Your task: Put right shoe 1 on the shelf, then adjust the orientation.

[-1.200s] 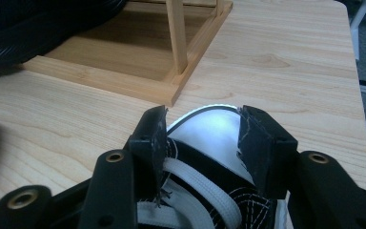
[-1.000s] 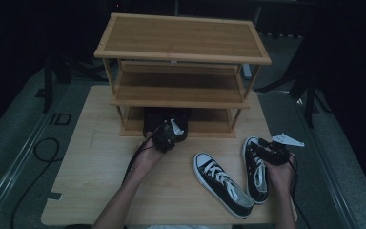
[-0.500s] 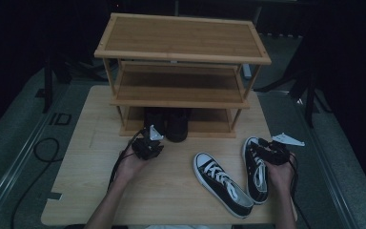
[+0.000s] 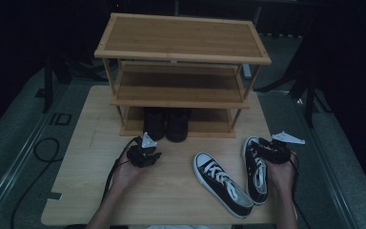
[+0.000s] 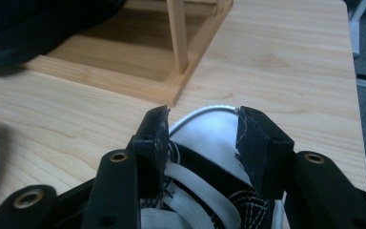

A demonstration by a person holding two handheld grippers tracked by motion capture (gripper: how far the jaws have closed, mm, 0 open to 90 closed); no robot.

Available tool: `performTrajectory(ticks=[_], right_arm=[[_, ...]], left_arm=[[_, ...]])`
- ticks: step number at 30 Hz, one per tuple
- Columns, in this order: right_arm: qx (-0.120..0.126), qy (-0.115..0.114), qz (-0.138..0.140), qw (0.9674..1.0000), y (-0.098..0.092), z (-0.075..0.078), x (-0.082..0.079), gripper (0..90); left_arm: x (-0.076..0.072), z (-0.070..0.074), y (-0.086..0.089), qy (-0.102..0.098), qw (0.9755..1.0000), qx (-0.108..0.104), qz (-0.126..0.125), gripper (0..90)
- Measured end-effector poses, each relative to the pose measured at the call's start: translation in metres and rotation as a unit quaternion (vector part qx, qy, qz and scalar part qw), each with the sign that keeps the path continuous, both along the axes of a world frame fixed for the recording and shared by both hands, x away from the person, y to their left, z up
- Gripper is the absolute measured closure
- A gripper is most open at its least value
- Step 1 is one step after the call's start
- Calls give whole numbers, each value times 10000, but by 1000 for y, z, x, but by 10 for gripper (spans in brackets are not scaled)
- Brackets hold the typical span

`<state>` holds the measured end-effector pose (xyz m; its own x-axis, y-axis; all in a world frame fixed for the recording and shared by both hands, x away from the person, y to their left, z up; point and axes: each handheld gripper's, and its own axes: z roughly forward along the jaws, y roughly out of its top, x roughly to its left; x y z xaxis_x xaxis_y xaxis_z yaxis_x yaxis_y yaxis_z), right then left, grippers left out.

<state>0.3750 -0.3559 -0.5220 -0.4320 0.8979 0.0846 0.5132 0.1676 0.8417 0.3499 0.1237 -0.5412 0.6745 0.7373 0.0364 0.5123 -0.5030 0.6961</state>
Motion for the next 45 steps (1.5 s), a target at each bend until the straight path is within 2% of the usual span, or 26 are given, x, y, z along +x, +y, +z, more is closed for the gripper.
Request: performTrajectory(ticks=[6,13,20,23,26,28,31,33,34,35,38,39,40,42,43,45], right_arm=[[5,-100,58,9999,2,9,-3,549],[6,-30,89,10000,4,16,-8,568],[-97,18,160,9998,10,34,-25,642],[-276,140,268,9992,16,37,-32,694],[-379,168,367,9985,20,39,-36,740],[-547,211,555,9967,25,44,-44,809],[-624,231,717,9952,29,47,-49,839],[-701,258,927,9929,34,51,-60,880],[-701,258,927,9929,34,51,-60,880],[-730,239,1097,9910,38,53,-67,900],[-836,341,1384,9862,47,55,-78,900],[-836,341,1384,9862,47,55,-78,900],[-932,393,1541,9829,52,54,-83,900],[-1012,456,1697,9792,58,53,-90,900],[-1012,456,1697,9792,58,53,-90,900],[-1112,577,1841,9749,65,49,-100,900]], left_arm=[[0,-4,0,31,10000,-39,76,656],[1,-9,-1,85,9999,0,89,641],[2,-11,-1,124,9999,-2,92,637],[1,-11,0,116,9999,9,95,636],[1,-11,0,126,9999,-18,110,636],[1,-12,0,136,9998,-41,115,636],[0,-12,1,130,9998,-46,119,636],[0,-12,0,122,9998,-45,118,636],[0,-12,0,122,9998,-45,118,636],[-1,-12,0,123,9999,-44,113,636],[-1,-12,0,111,9999,-61,115,635],[-1,-12,0,111,9999,-61,115,635],[-1,-12,-1,111,9999,-49,107,634],[-2,-12,-1,105,9999,-44,106,634],[-2,-12,-1,105,9999,-44,106,634],[-2,-12,-1,108,9999,-48,105,634]])
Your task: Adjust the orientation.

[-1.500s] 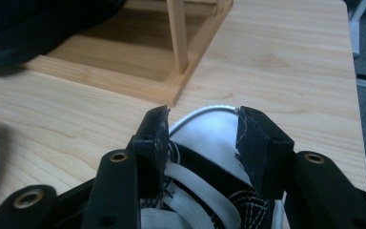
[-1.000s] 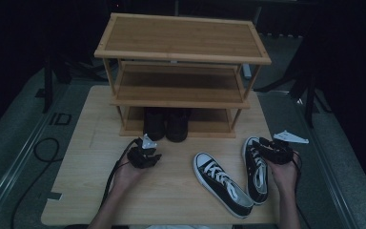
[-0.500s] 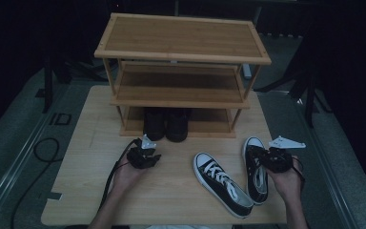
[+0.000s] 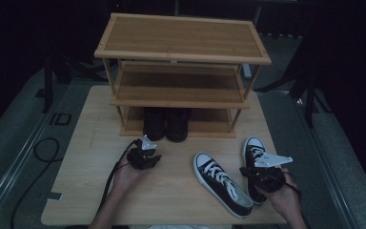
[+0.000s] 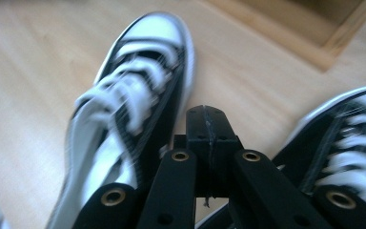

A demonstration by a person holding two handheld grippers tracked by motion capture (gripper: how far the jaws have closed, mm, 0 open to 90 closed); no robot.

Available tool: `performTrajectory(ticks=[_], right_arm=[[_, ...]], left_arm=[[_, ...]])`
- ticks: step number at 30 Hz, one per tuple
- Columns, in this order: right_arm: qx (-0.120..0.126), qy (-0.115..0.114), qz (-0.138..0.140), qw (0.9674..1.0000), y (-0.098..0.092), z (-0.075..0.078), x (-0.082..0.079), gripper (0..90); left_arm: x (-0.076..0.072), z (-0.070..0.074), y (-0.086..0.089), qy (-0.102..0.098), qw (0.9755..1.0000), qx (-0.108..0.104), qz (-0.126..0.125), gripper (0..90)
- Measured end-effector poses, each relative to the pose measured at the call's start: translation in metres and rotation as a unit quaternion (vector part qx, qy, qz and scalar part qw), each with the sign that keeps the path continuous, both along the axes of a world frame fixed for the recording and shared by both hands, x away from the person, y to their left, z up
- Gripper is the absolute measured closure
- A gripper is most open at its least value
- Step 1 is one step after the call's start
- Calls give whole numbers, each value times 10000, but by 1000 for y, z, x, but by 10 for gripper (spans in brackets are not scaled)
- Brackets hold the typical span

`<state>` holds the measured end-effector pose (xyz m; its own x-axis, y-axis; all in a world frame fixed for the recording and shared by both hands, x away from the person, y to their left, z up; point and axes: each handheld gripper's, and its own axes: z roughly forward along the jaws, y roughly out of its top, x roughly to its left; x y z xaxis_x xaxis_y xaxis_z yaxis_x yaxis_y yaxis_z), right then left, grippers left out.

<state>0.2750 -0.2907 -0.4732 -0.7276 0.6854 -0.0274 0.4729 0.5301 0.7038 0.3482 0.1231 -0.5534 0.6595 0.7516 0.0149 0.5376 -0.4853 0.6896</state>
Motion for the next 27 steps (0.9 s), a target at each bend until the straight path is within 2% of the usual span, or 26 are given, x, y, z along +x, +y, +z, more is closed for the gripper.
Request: performTrajectory(ticks=[5,6,9,11,15,18,21,27], right_arm=[[-157,258,84,9995,5,-10,-8,900],[-300,360,105,9988,8,-14,-10,900],[-505,494,89,9975,13,-18,-11,900],[-701,509,107,9962,17,-18,-11,900],[-965,690,310,9924,27,-20,-7,900],[-992,747,352,9916,32,-22,-5,900],[-910,794,418,9918,37,-24,-5,900],[-902,684,242,9933,41,-24,-6,900]], left_arm=[[0,0,0,-5,10000,-3,-5,634],[0,0,0,-4,10000,-9,-6,633],[-1,0,-2,-9,10000,-21,-12,633],[-1,0,-2,-8,10000,-27,-22,633],[-1,-1,-2,-4,10000,-35,-32,632],[-1,-1,-2,2,10000,-46,-37,632],[-1,-1,-2,8,10000,-63,-54,632],[-1,-1,-3,8,10000,-54,-63,631]])
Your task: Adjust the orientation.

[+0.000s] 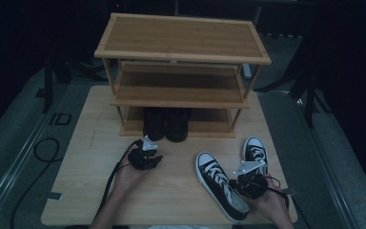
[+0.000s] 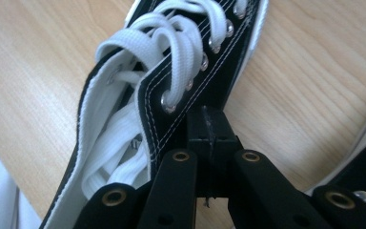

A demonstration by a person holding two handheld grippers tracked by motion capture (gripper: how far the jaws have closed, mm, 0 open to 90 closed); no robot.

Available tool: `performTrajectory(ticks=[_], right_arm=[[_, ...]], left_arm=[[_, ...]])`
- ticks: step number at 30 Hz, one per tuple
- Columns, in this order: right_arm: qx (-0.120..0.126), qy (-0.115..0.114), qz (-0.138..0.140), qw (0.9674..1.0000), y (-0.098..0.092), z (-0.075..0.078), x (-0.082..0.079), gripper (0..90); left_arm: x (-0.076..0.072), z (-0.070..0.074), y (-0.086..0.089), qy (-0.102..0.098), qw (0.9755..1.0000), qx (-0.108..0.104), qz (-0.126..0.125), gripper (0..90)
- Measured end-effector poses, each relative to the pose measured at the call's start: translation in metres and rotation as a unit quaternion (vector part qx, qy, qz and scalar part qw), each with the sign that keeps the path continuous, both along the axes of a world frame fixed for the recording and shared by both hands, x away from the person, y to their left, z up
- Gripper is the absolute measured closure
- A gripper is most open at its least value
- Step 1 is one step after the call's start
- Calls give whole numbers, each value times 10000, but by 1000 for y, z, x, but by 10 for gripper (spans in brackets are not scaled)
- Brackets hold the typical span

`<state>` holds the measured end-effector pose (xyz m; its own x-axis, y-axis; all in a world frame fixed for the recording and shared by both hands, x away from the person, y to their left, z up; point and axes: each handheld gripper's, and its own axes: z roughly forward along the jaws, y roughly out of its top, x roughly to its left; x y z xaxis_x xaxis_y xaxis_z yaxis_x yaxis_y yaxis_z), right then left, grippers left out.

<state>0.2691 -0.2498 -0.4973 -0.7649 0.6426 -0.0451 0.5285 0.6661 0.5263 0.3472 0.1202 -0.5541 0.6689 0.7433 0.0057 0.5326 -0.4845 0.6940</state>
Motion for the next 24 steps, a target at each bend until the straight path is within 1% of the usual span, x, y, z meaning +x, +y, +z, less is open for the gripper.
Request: performTrajectory(ticks=[2,5,11,13,15,19,20,21,24], right_arm=[[17,-76,-58,10000,-2,2,-2,900],[101,-149,-142,9997,-6,9,-8,900],[212,-237,-49,9995,-9,28,-24,900],[294,-214,19,9993,-9,33,-28,868],[281,-219,82,9993,-7,37,-31,857],[205,-148,127,9996,-3,38,-32,843],[128,-121,113,9998,-1,37,-32,840],[-36,-101,108,9999,3,35,-30,835],[-308,-79,30,9995,9,30,-26,825]], left_arm=[[0,0,0,-8,10000,1,-2,629],[0,0,0,-6,10000,6,-6,627],[-1,0,0,-19,10000,8,2,627],[-1,0,-1,-21,10000,7,4,627],[-1,0,0,-19,10000,7,2,627],[-1,0,0,-18,10000,5,-2,626],[0,0,0,-16,10000,5,-5,626],[-1,0,0,-18,10000,7,-4,626],[-1,0,0,-20,10000,12,-6,625]])
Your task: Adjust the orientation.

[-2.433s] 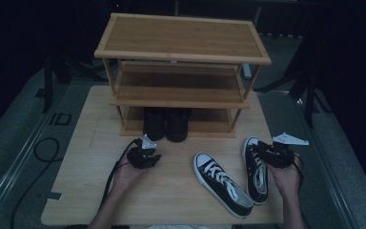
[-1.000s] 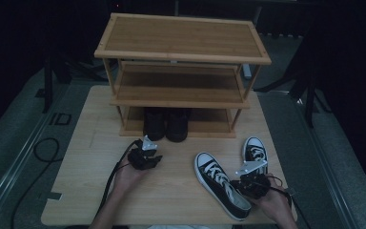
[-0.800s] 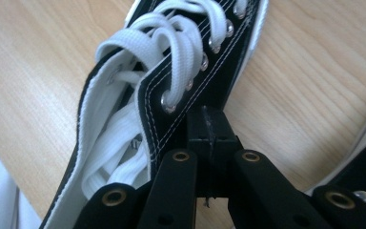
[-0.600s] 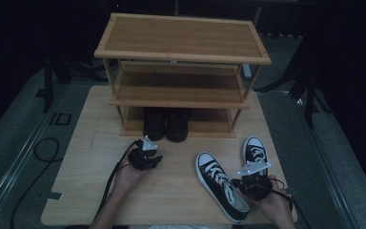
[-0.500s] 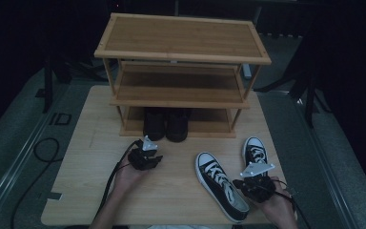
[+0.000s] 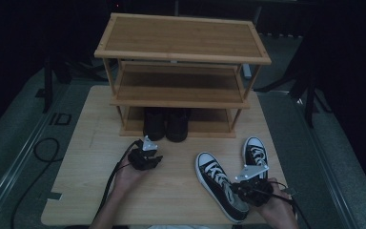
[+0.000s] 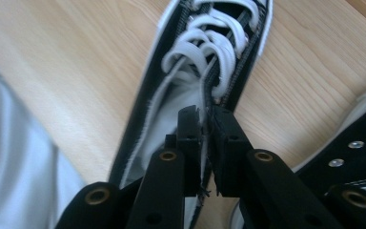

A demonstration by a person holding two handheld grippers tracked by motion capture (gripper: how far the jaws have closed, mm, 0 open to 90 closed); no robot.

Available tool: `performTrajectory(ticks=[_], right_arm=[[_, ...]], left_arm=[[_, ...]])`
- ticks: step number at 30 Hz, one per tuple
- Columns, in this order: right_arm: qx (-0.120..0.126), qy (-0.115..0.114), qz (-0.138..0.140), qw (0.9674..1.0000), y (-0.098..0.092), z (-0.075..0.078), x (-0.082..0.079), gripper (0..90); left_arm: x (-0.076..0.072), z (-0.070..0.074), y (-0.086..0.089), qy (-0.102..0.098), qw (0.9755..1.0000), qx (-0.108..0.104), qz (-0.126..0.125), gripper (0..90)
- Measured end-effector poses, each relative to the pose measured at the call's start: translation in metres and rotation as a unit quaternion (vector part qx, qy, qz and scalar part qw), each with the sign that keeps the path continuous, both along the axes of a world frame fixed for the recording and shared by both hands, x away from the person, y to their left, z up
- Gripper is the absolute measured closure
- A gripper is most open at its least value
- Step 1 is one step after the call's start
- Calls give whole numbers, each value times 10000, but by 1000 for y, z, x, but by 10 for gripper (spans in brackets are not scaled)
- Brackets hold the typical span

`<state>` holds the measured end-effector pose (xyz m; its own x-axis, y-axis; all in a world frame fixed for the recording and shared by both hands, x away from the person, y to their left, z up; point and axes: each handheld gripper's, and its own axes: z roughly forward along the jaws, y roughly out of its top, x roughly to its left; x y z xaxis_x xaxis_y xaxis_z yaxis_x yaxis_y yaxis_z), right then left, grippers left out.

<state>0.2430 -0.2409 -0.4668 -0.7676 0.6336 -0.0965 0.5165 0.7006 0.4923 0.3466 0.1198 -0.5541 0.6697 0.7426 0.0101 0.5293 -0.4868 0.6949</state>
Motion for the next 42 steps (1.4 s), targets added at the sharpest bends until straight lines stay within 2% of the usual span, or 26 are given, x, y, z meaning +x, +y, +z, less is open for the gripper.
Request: performTrajectory(ticks=[9,10,14,18,28,42], right_arm=[[-243,232,-138,9993,5,-12,11,807],[-341,216,-182,9990,6,-14,13,807],[-423,270,-190,9986,10,-18,17,854],[-360,265,-252,9987,8,-18,20,873],[-256,354,-118,9990,11,-16,35,876],[-169,259,-46,9995,10,-9,51,878]], left_arm=[[0,0,0,-6,10000,9,1,625],[0,0,0,-8,10000,14,-1,625],[0,0,0,-7,10000,14,-4,624],[0,0,0,-5,10000,6,-5,624],[0,0,0,-4,10000,-8,-6,623],[1,0,-1,-9,10000,-21,-12,623]])
